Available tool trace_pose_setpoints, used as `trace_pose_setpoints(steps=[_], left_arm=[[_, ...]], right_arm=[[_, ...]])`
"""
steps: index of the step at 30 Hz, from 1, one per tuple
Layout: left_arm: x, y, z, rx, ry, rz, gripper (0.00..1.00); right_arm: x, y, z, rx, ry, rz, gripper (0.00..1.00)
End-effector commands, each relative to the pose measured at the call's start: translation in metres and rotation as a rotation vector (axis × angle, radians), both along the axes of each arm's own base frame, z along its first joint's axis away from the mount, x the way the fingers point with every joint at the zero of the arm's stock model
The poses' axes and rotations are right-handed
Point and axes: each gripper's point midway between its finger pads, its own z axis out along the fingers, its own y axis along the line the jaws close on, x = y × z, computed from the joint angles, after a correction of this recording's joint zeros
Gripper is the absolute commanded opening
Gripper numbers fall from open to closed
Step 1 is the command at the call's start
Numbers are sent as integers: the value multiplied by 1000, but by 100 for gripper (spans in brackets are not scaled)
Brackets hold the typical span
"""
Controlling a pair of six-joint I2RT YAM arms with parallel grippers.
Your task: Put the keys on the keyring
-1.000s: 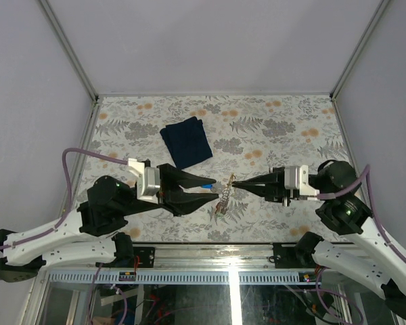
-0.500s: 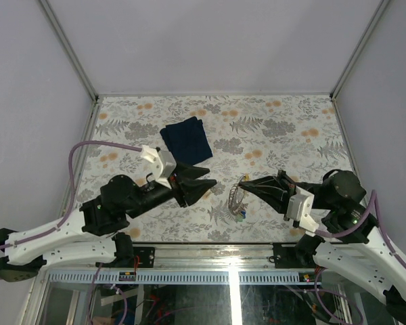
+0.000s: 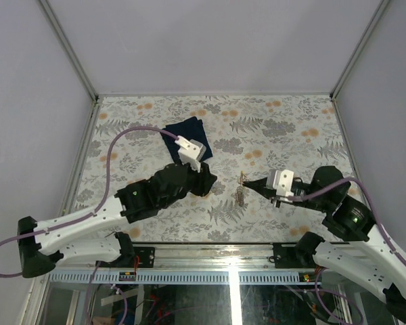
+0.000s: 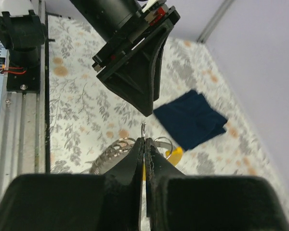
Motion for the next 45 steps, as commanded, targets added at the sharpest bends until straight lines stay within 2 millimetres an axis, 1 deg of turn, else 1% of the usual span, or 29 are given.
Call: trace_pose_setpoints(steps=[1, 5, 9, 11, 15, 20, 22, 25, 27, 32, 38, 45], left_arm=[[13, 1, -47, 63, 118, 84, 41], [21, -4, -89, 180, 195, 97, 41], [37, -8, -119, 277, 252, 184, 42], [45, -11, -131, 302, 272, 236, 43], [56, -20, -159, 323, 297, 286, 43], [66, -33, -183, 296, 327, 318, 40], [69, -33, -192, 311, 335, 345, 38], [75, -28, -203, 339, 336, 408, 37], [78, -25, -207, 333, 334, 438, 37], [88, -24, -210, 275, 337, 484, 35], [100, -20, -217, 264, 330, 558, 35], [102, -14, -229, 273, 339, 597, 35]], right_arm=[[11, -11, 2, 8, 189, -150, 0], [17, -21, -7, -8, 283, -250, 0], [15, -28, -10, 8, 337, -292, 0], [13, -30, -10, 22, 350, -296, 0], [13, -32, -7, 47, 367, -310, 0], [12, -30, -10, 45, 388, -308, 0], [12, -31, -11, 43, 391, -312, 0], [11, -30, -10, 47, 392, -305, 0], [10, -29, -10, 47, 397, -298, 0], [10, -27, -13, 43, 410, -294, 0], [9, -25, -14, 41, 422, -288, 0], [8, -23, -17, 39, 437, -279, 0]])
